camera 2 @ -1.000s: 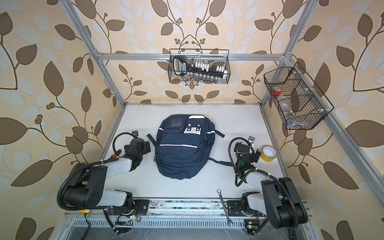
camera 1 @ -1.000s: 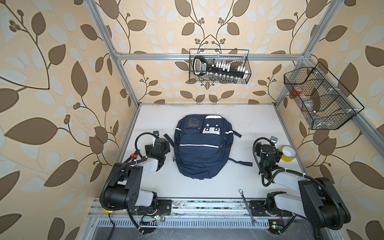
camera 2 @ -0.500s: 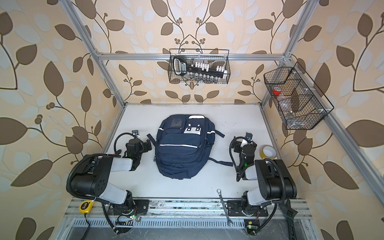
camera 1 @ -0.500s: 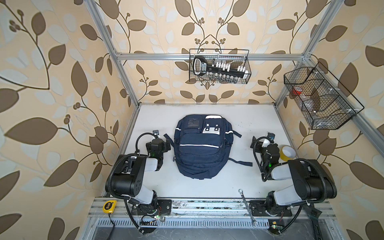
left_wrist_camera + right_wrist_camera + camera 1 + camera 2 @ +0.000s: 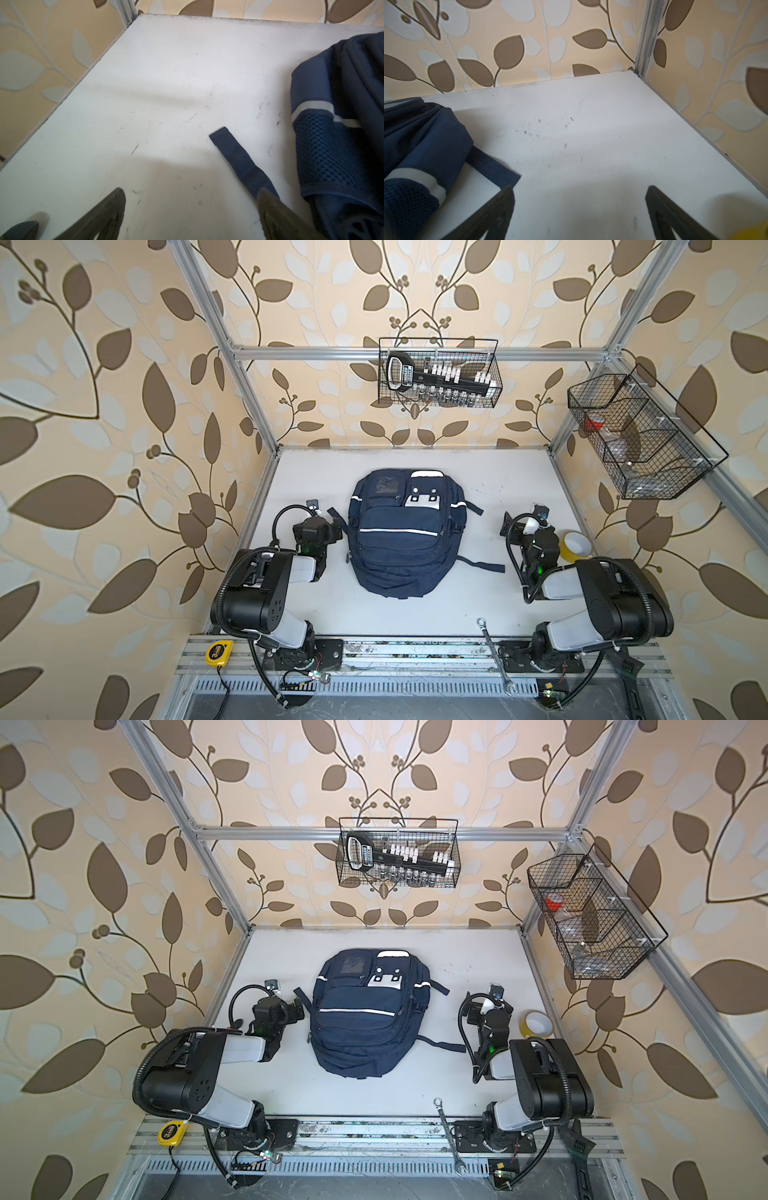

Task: Pack books, pencil case, and school supplies into a backpack
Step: Reset both arms

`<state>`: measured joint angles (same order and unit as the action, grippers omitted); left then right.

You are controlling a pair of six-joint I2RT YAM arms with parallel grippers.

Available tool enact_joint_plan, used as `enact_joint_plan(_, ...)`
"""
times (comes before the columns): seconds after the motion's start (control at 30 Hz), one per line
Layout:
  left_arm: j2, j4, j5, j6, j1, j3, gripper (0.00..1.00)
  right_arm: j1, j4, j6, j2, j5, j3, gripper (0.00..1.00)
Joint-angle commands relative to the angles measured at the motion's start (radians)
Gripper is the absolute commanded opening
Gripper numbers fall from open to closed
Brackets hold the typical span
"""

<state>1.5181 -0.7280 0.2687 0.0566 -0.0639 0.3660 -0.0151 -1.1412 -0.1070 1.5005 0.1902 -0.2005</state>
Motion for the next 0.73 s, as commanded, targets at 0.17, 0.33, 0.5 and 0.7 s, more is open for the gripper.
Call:
enact_joint_plan(0.17, -0.018, -0.031, -0.005, -0.006, 0.006, 0.012, 0.99, 0.003, -0.019, 0.008, -0.009, -0.011, -0.016, 1.0)
enact_joint_plan(0.33, -0.017, -0.03, -0.005, -0.006, 0.005, 0.011, 0.99, 0.003, -0.017, 0.009, -0.007, -0.009, -0.015, 1.0)
enact_joint_plan(0.5, -0.016, -0.027, -0.005, -0.006, 0.006, 0.013, 0.99, 0.002, 0.02, 0.027, 0.008, -0.074, -0.046, 0.99)
enact_joint_plan(0.7, -0.017, -0.026, -0.006, -0.005, 0.006, 0.015, 0.99, -0.027, 0.022, 0.048, -0.007, -0.191, -0.036, 1.0)
